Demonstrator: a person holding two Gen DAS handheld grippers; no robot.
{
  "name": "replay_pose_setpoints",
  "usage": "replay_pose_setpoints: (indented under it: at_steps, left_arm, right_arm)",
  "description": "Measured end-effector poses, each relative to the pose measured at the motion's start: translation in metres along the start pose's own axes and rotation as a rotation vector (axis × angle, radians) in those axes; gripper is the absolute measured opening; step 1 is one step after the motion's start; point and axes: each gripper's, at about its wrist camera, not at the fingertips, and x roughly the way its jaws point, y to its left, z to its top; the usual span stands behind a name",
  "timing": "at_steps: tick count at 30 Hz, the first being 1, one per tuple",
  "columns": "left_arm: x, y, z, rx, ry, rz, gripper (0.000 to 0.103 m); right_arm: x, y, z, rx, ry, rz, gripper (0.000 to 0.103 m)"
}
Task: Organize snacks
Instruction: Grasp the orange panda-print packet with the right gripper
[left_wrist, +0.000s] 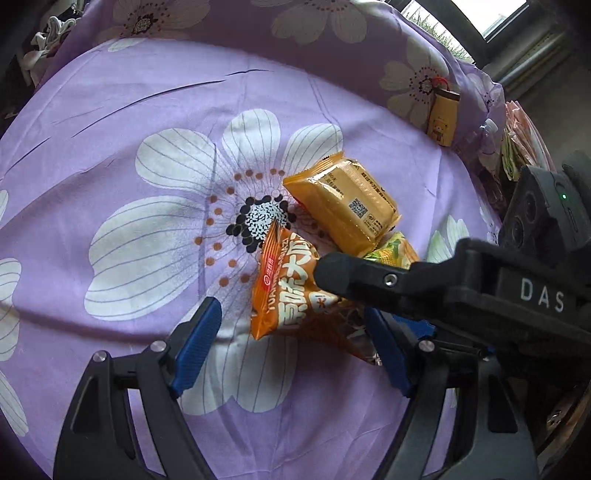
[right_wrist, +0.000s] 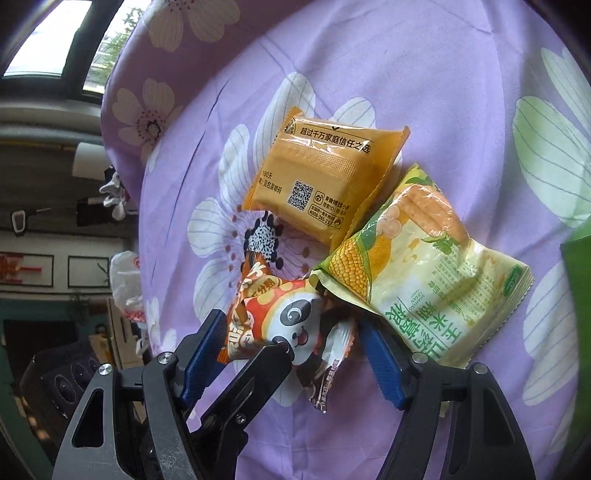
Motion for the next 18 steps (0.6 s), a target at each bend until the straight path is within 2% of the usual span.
replay_pose_setpoints:
  at_steps: [2,3,5,11,18]
  left_arm:
    - [-0.001,0.000,0.001,0.003,-0.003,-0.022,0.064]
    - [-0.001,0.000,0.001,0.003,-0.002,-0.029,0.062]
    - [-0.001,-0.001,0.000,0.011,-0.006,-0.034,0.053]
    - [-0.006,-0.010,-0.003,0.035,-0.027,-0.008,0.045]
    - [-0.023,-0.021,-0.005,0.055,-0.079,-0.026,0.045]
  right_arm:
    - [0.003,-0.001,-0.001,-0.008,0.003,0.000,0.074]
    - [0.002,-0.001,-0.001,-0.011,-0.001,0.005,0.074]
    - [0.002,0.000,-0.002,-0.025,-0.010,-0.005,0.067]
    - [-0.003,0.006,-0.007,-0.088,-0.062,-0.019,0.061]
    - [-0.023,0.018,-0.012,-0.149,-0.119,-0.023,0.061]
